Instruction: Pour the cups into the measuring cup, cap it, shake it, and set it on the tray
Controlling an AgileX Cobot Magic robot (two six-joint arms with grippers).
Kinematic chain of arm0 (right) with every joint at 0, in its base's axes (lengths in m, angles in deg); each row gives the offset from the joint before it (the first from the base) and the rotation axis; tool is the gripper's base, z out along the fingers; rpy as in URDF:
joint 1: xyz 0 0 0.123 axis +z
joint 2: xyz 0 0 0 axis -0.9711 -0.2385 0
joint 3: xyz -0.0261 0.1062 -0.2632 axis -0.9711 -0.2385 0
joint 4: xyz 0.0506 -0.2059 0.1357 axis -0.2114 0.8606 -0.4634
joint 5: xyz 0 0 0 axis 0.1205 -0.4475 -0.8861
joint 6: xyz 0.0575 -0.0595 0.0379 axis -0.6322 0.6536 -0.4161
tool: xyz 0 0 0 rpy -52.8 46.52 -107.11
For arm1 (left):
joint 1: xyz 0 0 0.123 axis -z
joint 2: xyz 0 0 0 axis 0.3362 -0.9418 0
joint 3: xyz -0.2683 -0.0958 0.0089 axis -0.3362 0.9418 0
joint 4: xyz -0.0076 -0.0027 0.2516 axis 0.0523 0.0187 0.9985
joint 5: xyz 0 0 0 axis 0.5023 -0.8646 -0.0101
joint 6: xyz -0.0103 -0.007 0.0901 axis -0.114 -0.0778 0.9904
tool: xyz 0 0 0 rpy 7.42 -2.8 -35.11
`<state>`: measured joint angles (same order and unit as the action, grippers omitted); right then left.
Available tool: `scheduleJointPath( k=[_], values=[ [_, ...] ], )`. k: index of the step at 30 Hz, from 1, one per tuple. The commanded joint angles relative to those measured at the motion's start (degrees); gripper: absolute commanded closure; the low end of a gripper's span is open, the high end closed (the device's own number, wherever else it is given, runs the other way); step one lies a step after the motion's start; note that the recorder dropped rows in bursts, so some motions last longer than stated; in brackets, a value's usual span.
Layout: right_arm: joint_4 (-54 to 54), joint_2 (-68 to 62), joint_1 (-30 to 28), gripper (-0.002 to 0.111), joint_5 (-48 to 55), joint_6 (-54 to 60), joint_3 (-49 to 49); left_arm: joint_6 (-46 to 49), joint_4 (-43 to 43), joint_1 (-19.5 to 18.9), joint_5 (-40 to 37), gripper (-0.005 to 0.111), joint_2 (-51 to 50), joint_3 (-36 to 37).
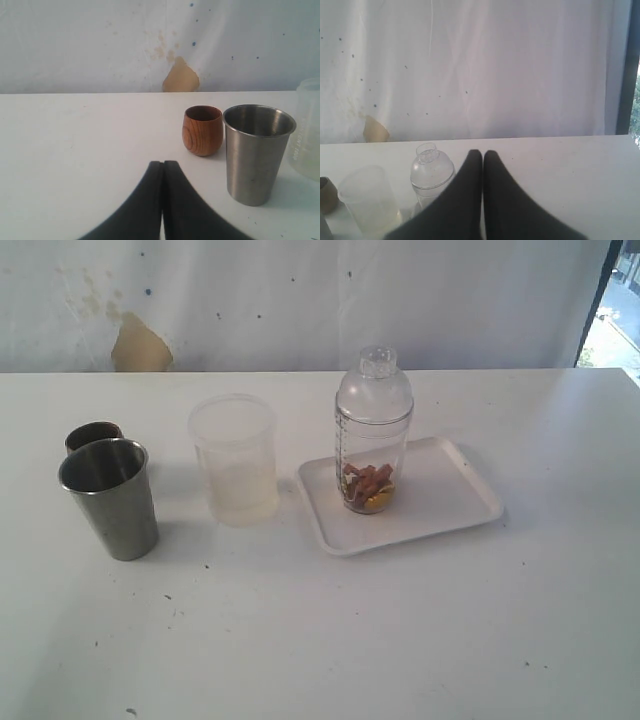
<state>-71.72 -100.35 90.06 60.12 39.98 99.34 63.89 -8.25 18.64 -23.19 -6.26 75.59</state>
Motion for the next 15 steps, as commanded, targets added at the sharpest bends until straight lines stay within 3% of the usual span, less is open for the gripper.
scheduleJointPath(
  k=[1,9,15],
  values=[
    [-0.1,1.5,-0.2,0.108,0.0,0.1,-1.2,0.0,-0.5,0.1,0.5,0.107,0.3,0.2],
    [3.2,11.7,-0.2,0.108,-4.8,2.0,-9.7,0.0,-0.5,0.1,0.5,0.107,0.3,0.2],
    [-2.4,18.0,-0.2,0.108,-16.8,21.0,-19.1,0.0,-0.5,0.1,0.5,0.107,0.3,0.2]
  ],
)
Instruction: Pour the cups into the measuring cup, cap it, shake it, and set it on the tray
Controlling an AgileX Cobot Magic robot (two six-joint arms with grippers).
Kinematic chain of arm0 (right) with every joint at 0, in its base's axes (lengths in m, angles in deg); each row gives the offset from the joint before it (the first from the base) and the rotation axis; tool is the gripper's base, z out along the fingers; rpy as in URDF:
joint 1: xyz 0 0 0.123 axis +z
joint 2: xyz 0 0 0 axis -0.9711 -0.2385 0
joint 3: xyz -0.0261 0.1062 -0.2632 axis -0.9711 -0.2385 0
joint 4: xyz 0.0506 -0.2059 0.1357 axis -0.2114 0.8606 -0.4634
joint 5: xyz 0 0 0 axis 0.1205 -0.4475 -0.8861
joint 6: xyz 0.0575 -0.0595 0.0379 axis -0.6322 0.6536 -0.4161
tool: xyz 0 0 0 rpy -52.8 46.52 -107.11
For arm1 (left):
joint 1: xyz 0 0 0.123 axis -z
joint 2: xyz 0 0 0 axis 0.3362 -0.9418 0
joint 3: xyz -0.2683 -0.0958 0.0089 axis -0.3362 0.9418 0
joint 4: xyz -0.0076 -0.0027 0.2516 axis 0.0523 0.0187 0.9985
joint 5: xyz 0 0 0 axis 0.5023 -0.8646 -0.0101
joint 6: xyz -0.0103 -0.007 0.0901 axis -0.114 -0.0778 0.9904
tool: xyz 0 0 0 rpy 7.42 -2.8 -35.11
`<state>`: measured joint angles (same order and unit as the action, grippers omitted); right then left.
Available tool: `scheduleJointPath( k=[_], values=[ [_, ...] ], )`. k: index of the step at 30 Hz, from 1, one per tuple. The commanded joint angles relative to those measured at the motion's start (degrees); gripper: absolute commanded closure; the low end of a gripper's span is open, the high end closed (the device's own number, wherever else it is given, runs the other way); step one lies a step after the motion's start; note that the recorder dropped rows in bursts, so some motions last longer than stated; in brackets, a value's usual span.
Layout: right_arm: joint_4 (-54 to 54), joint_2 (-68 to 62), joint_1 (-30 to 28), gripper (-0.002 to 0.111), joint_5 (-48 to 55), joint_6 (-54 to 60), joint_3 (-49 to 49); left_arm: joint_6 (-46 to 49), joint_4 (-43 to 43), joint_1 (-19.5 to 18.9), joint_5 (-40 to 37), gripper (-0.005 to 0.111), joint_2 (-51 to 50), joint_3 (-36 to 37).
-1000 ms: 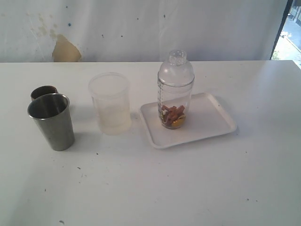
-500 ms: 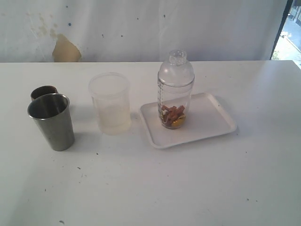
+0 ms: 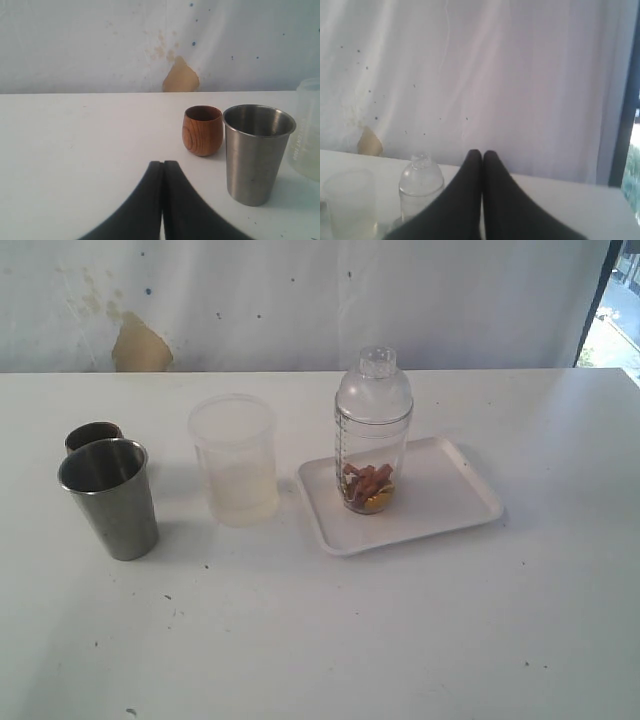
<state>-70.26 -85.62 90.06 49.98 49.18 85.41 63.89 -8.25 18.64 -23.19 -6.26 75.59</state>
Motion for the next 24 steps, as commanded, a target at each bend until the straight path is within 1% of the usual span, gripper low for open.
scheduleJointPath(
  k=[1,3,8,11,15,18,20,24],
  values=[
    [-5.0,4.3,-0.2,0.108,-6.6,14.4,-6.3,0.0,-0.5,0.1,0.5,0.107,0.3,0.2],
    [-6.5,6.5,-0.3,0.108,-6.7,18.3,-9.3,0.0,-0.5,0.1,0.5,0.107,0.3,0.2],
    [-7.3,10.4,-3.2,0.108,-13.1,18.5,-17.7,0.0,-0.5,0.1,0.5,0.107,0.3,0.2],
    [-11.4,10.4,-5.1,0.108,-16.8,21.2,-21.9,0.0,-0.5,0.1,0.6,0.107,0.3,0.2],
    [-19.5,10.4,-7.7,0.108,-22.4,24.7,-27.5,0.0,-0.5,0.1,0.6,0.107,0.3,0.2],
    [-19.8,10.4,-9.3,0.108,-26.2,24.7,-31.9,0.0,-0.5,0.1,0.6,0.107,0.3,0.2],
    [-19.8,10.4,-9.9,0.108,-26.2,24.4,-32.8,0.0,-0.5,0.1,0.6,0.107,0.3,0.2],
    [-19.8,10.4,-10.8,0.108,-17.4,24.4,-32.8,0.0,-0.5,0.1,0.6,0.107,0.3,0.2]
  ],
)
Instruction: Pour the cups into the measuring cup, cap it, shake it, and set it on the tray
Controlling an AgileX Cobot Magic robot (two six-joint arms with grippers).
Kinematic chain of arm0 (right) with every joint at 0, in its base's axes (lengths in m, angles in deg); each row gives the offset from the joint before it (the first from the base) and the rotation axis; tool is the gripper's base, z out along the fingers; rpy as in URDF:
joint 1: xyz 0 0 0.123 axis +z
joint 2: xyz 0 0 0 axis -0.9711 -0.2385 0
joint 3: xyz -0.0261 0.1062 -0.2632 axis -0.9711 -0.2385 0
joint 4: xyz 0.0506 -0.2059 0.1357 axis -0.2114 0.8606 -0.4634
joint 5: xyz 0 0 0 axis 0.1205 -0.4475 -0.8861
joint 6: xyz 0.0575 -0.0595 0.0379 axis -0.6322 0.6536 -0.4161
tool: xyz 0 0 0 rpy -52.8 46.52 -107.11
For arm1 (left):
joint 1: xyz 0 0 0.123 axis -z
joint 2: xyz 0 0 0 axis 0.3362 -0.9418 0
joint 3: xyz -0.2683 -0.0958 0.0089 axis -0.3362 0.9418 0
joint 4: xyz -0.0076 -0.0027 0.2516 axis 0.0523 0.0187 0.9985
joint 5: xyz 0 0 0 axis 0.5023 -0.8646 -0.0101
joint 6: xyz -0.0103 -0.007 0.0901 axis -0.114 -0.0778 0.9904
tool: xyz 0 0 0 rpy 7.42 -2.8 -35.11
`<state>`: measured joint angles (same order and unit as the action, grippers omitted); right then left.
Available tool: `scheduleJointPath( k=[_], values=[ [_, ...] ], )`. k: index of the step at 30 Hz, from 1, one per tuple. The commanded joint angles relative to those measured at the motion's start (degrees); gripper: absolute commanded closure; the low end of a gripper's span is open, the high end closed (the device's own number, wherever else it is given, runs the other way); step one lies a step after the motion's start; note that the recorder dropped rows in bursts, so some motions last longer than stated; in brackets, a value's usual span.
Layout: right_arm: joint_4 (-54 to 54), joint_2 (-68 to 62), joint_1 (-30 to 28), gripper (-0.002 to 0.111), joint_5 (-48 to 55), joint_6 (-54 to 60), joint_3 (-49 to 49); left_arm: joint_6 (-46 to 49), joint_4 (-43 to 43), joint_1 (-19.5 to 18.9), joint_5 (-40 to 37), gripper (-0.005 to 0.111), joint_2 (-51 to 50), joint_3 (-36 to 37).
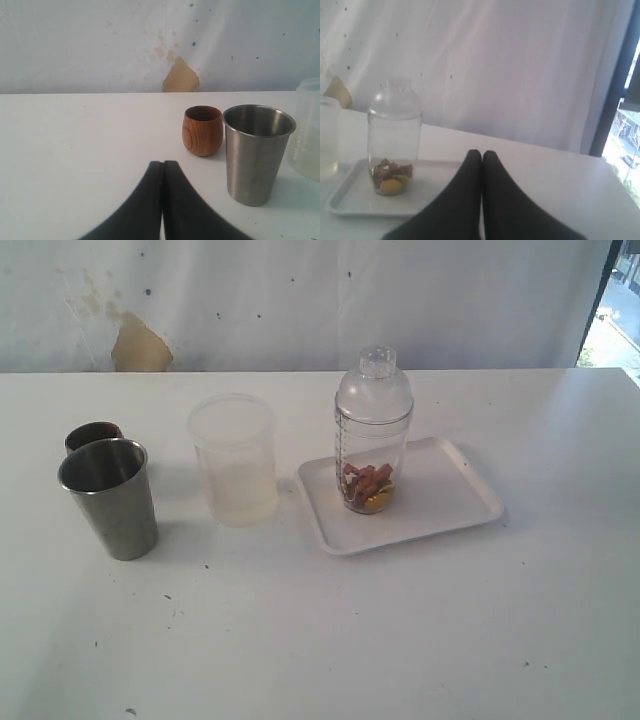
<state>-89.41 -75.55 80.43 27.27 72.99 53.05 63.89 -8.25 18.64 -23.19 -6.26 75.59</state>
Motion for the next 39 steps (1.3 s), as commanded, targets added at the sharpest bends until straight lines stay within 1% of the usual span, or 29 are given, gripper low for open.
scheduleJointPath(
  k=[1,6,10,14,18,39],
  values=[
    [-0.6,0.3,-1.5,0.108,6.1,0.6,-0.4,0.0,-0.5,0.1,0.6,0.107,0.3,0.2],
    [-1.6,0.3,-2.5,0.108,10.6,2.0,-0.4,0.0,-0.5,0.1,0.6,0.107,0.3,0.2],
    [-1.7,0.3,-2.5,0.108,17.4,3.2,-0.4,0.0,-0.5,0.1,0.6,0.107,0.3,0.2],
    [-2.0,0.3,-2.5,0.108,17.7,3.0,-0.4,0.0,-0.5,0.1,0.6,0.107,0.3,0.2],
    [-2.0,0.3,-2.5,0.108,20.3,1.3,-0.4,0.0,-0.5,0.1,0.6,0.107,0.3,0.2],
    [-2.0,0.3,-2.5,0.108,20.2,0.1,-0.4,0.0,-0.5,0.1,0.6,0.107,0.3,0.2]
  ],
)
